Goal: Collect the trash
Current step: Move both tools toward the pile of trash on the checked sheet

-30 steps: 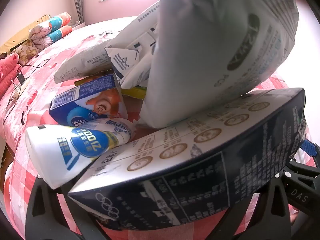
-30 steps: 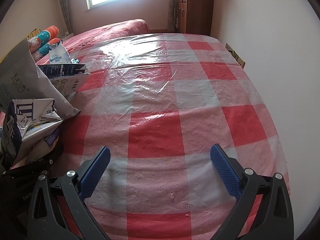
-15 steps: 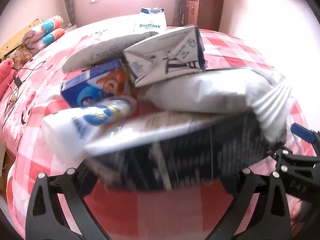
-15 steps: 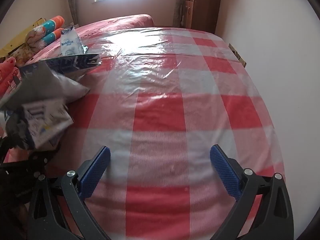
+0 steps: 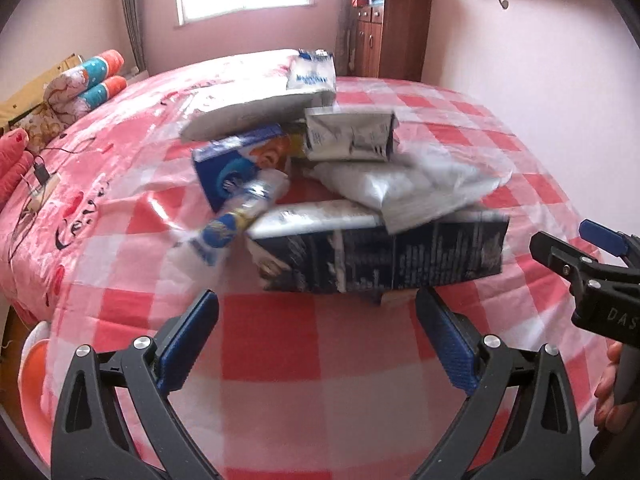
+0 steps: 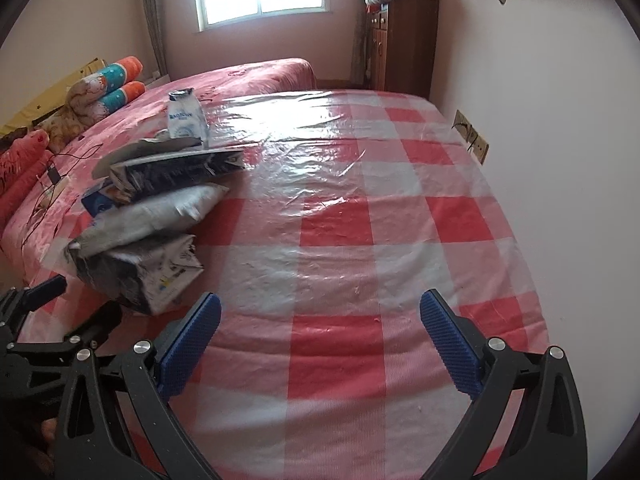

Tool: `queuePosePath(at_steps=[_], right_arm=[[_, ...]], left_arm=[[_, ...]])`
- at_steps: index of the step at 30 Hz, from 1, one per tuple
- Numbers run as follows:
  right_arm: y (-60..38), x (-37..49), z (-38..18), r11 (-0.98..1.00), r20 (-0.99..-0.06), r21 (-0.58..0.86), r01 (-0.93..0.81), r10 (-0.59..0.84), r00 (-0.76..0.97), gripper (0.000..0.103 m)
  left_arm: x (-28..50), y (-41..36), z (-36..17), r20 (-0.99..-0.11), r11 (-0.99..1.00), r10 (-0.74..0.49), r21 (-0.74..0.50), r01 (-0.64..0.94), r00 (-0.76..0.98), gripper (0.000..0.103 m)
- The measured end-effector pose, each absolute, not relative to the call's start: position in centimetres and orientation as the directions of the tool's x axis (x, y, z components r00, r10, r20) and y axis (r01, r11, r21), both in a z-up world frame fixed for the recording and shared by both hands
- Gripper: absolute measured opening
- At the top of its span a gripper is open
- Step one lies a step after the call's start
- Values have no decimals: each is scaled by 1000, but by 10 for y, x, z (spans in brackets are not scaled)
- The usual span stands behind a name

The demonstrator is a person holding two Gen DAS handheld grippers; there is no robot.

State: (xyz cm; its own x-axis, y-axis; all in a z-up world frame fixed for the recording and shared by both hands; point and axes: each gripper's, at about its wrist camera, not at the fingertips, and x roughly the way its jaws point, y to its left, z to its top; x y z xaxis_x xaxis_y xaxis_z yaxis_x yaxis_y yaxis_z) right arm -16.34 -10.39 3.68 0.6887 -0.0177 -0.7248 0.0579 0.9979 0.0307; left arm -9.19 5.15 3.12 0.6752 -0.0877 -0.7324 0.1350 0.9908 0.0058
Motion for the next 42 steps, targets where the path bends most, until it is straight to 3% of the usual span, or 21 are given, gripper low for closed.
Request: queuePosePath(at_steps=[29, 42], right_arm=[[-43, -234, 126, 996, -576, 15, -90, 82, 814, 99], [-34, -251, 136, 992, -497, -5, -122, 104, 861, 99]], left_arm=[[-154, 139, 81, -647, 998, -45, -61, 7, 761, 99], [-164, 140, 92, -602, 999, -24, -47, -5, 798, 99]])
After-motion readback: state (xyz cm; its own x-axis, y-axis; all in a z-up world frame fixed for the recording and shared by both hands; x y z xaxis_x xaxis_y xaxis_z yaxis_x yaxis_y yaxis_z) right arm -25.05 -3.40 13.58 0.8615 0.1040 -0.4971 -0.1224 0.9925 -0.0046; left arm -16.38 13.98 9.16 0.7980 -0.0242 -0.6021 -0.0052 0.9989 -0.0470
